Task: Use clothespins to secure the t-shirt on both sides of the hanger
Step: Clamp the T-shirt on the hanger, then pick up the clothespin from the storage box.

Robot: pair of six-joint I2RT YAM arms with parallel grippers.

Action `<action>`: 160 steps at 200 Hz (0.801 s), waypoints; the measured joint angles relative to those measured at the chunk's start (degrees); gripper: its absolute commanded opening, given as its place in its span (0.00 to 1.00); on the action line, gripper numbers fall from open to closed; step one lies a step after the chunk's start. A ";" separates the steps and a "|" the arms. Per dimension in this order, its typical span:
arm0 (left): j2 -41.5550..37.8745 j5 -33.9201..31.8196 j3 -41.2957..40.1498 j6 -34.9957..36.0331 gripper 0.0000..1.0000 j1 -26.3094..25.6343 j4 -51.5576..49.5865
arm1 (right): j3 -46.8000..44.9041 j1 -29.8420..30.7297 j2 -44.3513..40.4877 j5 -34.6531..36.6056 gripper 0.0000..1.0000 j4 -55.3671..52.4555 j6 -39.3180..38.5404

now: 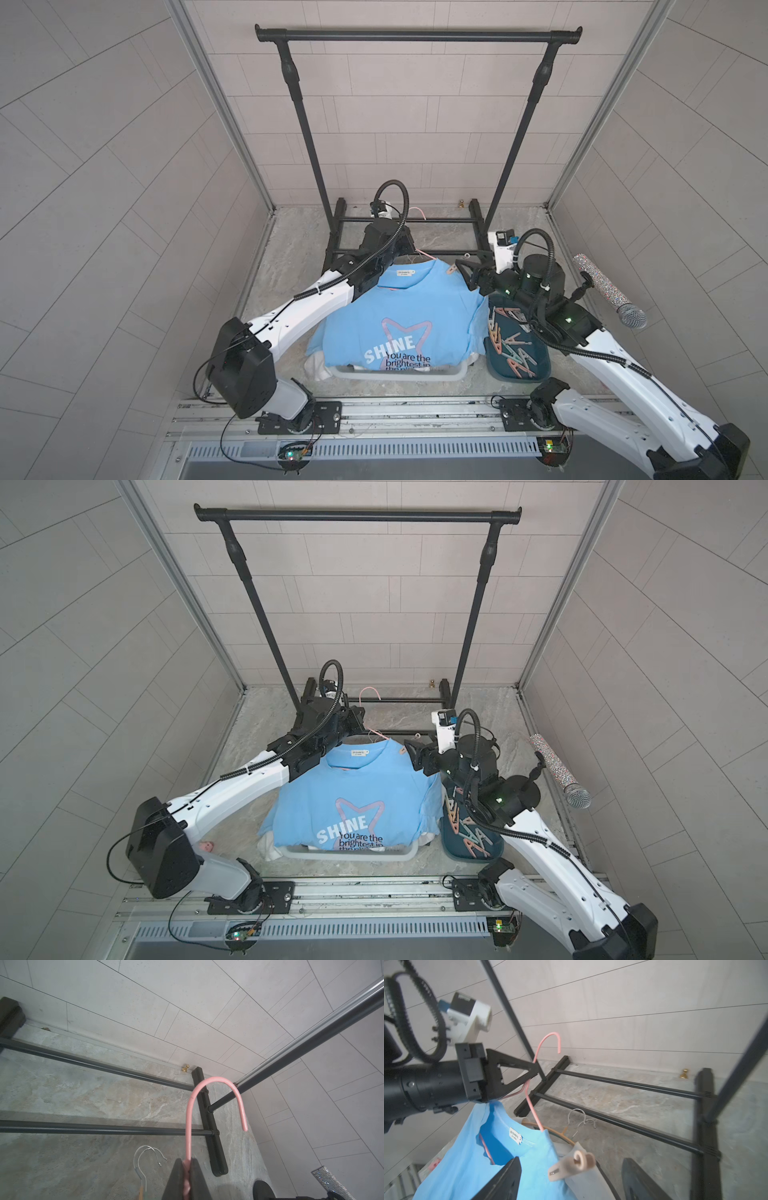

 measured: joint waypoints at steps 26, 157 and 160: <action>0.81 -3.32 -0.39 0.81 0.00 -0.50 -0.55 | 1.49 0.00 -5.35 11.41 0.73 -11.26 5.44; 7.80 -6.05 -0.46 1.38 0.00 -0.74 -2.45 | -21.14 -2.69 -4.04 21.51 0.27 -24.30 25.68; 7.80 -6.05 -0.46 1.38 0.00 -0.74 -2.49 | -21.31 -2.69 -3.69 21.31 0.25 -24.13 25.55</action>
